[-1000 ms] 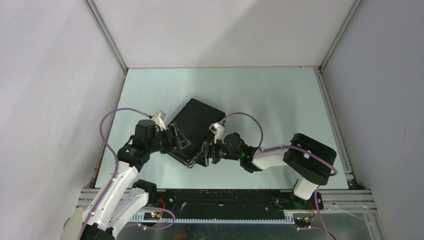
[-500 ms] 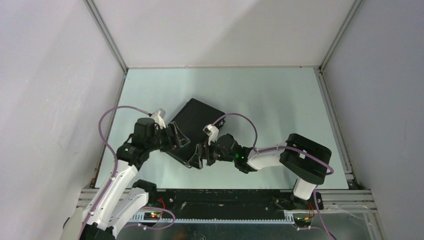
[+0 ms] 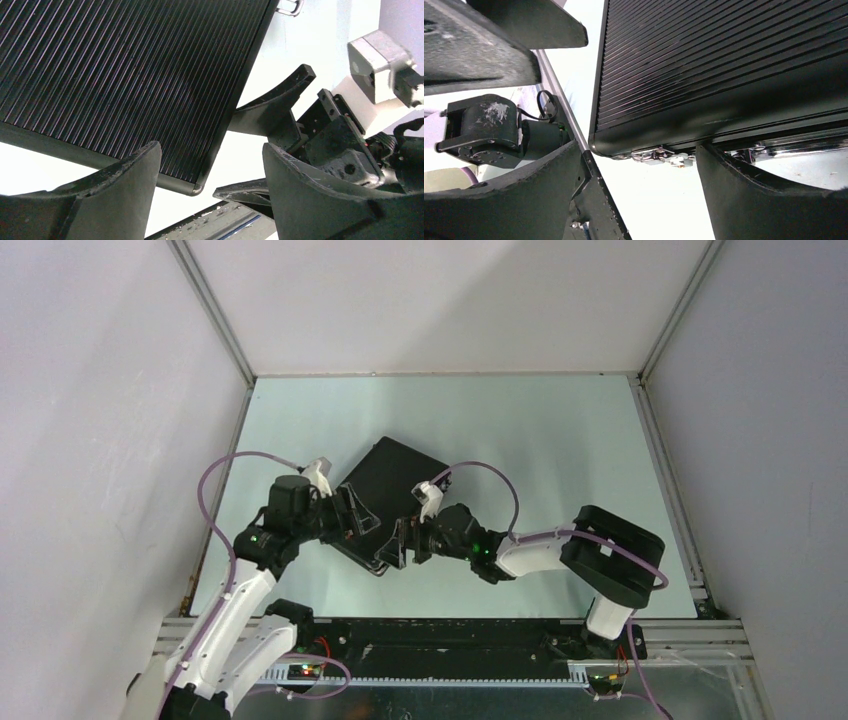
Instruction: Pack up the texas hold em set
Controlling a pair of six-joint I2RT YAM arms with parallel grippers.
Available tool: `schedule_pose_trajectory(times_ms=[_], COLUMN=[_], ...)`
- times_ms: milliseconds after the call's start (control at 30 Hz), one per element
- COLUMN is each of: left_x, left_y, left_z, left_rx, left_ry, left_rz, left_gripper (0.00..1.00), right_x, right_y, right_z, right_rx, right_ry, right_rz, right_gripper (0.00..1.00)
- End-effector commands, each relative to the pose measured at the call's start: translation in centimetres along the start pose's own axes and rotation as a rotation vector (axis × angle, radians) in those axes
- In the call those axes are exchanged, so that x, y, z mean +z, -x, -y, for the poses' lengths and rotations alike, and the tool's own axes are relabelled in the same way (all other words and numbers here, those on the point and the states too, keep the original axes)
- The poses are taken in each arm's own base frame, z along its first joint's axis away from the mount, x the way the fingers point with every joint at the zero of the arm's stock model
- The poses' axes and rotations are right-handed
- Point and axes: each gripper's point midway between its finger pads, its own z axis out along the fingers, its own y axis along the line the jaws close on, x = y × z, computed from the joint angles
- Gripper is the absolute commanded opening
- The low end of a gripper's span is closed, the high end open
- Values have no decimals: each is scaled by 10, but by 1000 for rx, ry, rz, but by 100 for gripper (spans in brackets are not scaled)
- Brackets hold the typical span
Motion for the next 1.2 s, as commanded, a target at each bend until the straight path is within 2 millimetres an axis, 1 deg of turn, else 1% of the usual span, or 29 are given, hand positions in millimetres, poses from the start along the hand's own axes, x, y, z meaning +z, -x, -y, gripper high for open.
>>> schedule_pose_trajectory(times_ms=[0, 200, 300, 367, 467, 500, 667, 767, 833, 967, 1067, 1167], left_x=[-6, -5, -2, 0, 3, 4, 9, 16, 20, 26, 29, 33], left_y=[15, 15, 9, 4, -1, -2, -7, -13, -14, -17, -19, -22], left_z=[9, 10, 9, 9, 7, 5, 1, -3, -3, -5, -7, -9], left_rx=[35, 32, 20, 8, -6, -8, -28, -53, -69, -86, -91, -102], left_ry=[-25, -29, -36, -38, -31, -27, -16, -10, -14, -12, -4, -1], left_rz=[52, 48, 21, -8, -36, -41, -62, -86, -85, -85, -86, -85], left_gripper=[80, 80, 80, 80, 80, 80, 80, 79, 78, 77, 77, 77], right_x=[9, 11, 11, 11, 9, 9, 5, 4, 3, 2, 2, 2], right_y=[23, 17, 16, 17, 17, 17, 15, 16, 17, 17, 18, 16], right_z=[-32, -33, -38, -40, -41, -41, -31, -32, -33, -37, -39, -38], right_rx=[29, 100, 130, 156, 193, 206, 281, 317, 330, 352, 362, 373], right_ry=[143, 189, 219, 234, 237, 233, 176, 174, 179, 196, 209, 202], right_rz=[67, 31, 21, 16, 3, -1, -38, -46, -48, -56, -60, -70], right_gripper=[86, 85, 83, 79, 69, 67, 53, 45, 41, 34, 32, 31])
